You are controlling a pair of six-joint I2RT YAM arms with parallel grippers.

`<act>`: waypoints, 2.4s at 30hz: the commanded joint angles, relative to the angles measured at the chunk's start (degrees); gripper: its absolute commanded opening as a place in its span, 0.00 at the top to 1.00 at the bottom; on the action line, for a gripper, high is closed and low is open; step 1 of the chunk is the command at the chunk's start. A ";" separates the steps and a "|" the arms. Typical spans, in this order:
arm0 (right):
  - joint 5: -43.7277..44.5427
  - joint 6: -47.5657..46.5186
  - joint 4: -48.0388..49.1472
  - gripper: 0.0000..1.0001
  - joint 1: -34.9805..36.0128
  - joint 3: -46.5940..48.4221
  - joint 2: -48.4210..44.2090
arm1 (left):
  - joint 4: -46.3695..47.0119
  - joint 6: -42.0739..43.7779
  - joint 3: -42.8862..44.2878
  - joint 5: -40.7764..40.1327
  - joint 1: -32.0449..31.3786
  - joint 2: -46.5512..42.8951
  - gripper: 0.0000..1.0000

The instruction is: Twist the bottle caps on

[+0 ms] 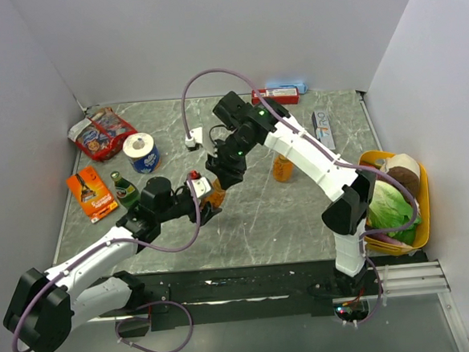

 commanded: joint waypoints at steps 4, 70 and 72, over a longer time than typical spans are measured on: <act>-0.27 4.86 0.13 0.51 0.16 1.25 -2.85 | 10.26 -3.31 -0.37 -2.54 -0.35 -2.97 0.99; -1.58 -51.93 -7.07 0.41 4.99 -10.27 -14.38 | -9.87 18.13 12.45 16.62 1.58 0.99 0.99; -1.15 -51.31 -6.99 0.46 4.99 -10.18 -13.94 | -9.69 17.78 12.28 16.53 1.58 0.99 0.99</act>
